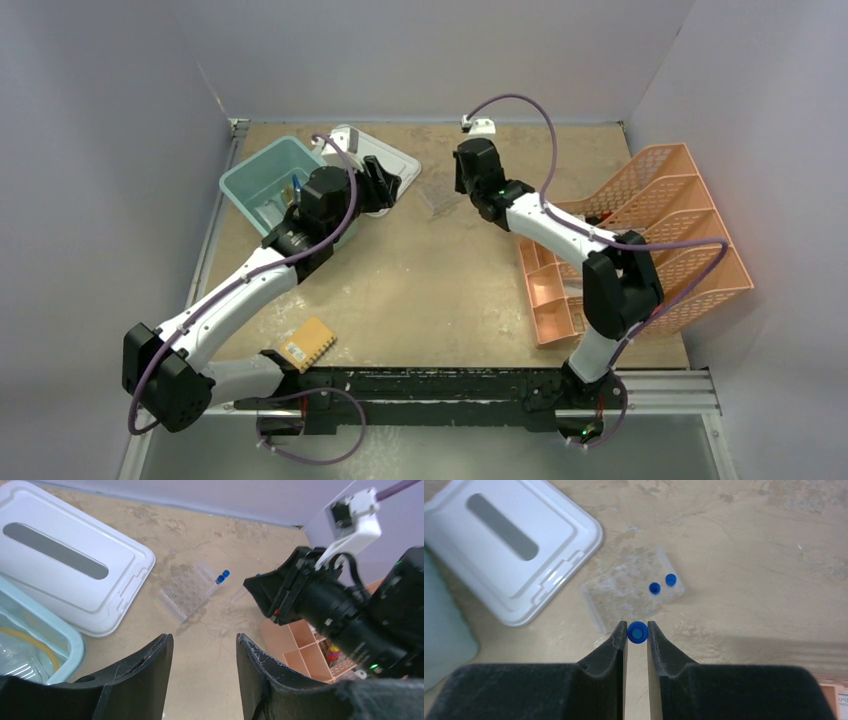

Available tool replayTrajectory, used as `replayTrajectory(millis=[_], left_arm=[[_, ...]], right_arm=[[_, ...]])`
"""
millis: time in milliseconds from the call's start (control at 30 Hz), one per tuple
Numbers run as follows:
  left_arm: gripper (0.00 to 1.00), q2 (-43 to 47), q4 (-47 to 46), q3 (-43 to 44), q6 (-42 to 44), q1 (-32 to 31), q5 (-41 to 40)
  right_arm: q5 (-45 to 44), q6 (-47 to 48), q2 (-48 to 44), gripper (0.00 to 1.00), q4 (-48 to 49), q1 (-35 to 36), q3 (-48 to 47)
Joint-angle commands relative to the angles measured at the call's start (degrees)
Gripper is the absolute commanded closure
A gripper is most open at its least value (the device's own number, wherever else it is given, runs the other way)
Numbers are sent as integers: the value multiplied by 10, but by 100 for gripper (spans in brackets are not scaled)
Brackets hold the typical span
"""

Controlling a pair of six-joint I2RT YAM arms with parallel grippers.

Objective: Organize the chemistry lab equipment

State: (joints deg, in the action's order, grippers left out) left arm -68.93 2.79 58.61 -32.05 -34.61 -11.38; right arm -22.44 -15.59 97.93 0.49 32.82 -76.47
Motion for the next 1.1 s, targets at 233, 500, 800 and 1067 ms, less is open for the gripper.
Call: replayTrajectory(millis=[233, 500, 800, 1067], left_arm=[[52, 2, -45, 7, -16, 2, -13], [52, 0, -47, 7, -15, 3, -20], [52, 2, -46, 3, -12, 2, -21], [52, 6, -40, 3, -3, 2, -20]], right_arm=[[-100, 13, 53, 96, 186, 10, 31], [-78, 28, 78, 96, 240, 12, 51], [-67, 20, 106, 96, 252, 11, 48], [-72, 17, 129, 96, 245, 11, 39]])
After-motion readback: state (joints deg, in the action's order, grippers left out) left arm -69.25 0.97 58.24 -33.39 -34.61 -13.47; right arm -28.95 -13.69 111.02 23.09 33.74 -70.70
